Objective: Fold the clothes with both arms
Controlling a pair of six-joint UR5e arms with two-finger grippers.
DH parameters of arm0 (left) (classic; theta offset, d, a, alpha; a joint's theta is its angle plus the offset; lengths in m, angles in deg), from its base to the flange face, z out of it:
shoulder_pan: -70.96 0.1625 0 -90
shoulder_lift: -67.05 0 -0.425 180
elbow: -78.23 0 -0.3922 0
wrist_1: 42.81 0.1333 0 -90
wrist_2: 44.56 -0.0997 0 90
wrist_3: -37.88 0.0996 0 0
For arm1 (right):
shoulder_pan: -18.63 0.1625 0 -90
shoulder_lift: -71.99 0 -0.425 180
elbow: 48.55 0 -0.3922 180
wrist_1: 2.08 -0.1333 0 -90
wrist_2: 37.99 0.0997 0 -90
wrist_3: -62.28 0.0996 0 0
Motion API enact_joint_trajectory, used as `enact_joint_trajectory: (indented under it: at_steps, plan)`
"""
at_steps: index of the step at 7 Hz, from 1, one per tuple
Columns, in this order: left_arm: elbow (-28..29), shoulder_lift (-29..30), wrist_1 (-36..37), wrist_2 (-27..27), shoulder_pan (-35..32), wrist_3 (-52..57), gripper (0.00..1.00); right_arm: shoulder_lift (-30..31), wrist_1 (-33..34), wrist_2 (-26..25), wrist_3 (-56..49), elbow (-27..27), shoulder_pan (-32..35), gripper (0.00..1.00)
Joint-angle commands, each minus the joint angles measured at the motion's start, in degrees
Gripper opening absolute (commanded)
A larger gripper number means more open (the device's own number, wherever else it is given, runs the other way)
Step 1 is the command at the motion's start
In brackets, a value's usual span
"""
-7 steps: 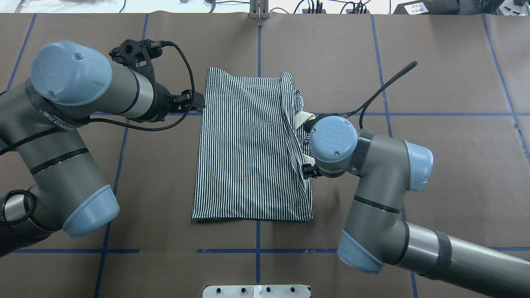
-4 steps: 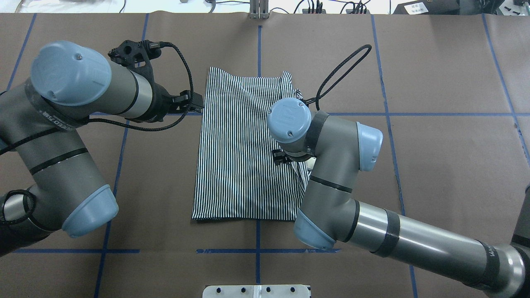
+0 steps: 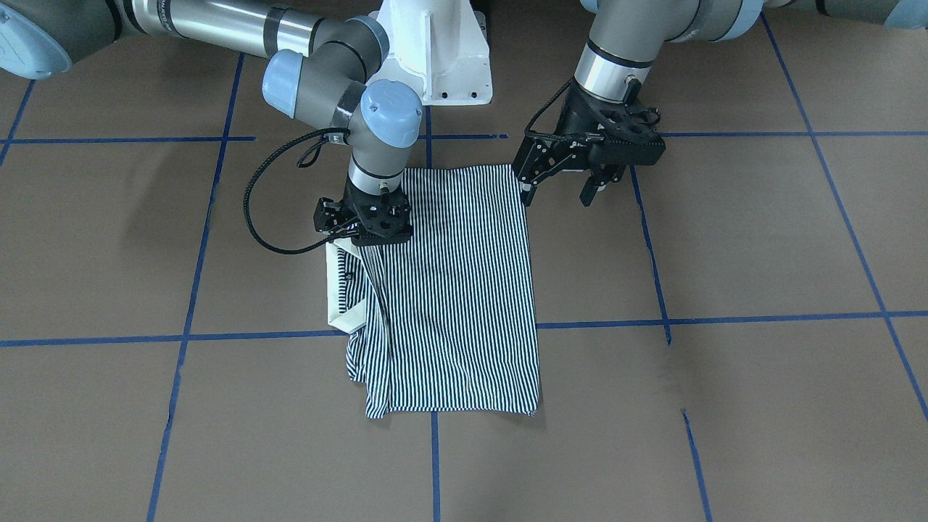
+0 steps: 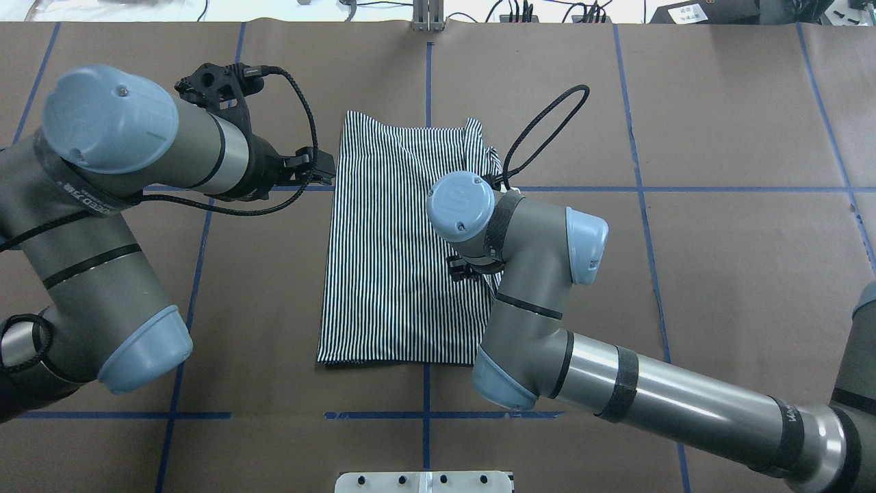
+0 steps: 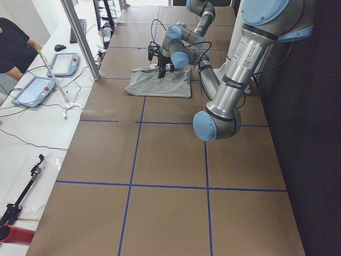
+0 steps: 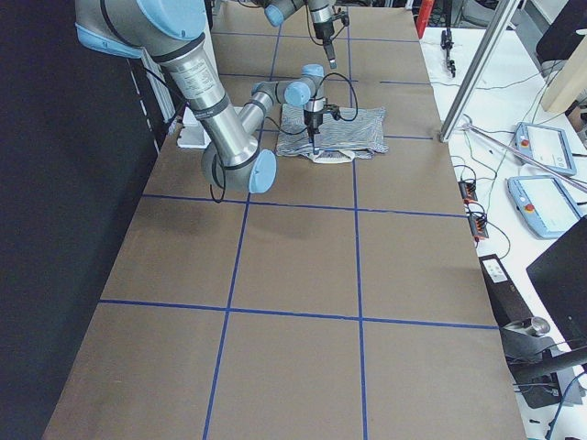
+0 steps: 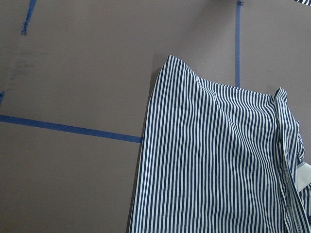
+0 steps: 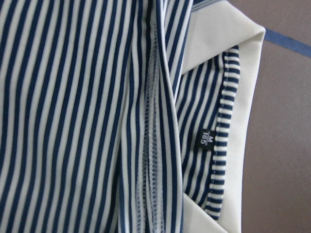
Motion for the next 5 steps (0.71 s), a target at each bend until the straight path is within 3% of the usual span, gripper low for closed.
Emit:
enact_joint_trajectory:
  at_steps: [1, 3, 5]
  plan:
    - [-0.2, 0.0, 0.0, 0.4, 0.0, -0.1, 1.0, 0.7, 0.2, 0.3, -0.1, 0.2, 0.6, 1.0]
    - [-0.2, 0.0, 0.0, 0.4, 0.2, -0.1, 1.0, 3.3, 0.3, 1.0, -2.5, 2.3, 3.7, 1.0]
    - [-0.3, 0.2, 0.0, 0.4, 0.3, -0.3, 1.0, 11.1, 0.2, 1.9, -8.0, 9.0, 7.7, 1.0]
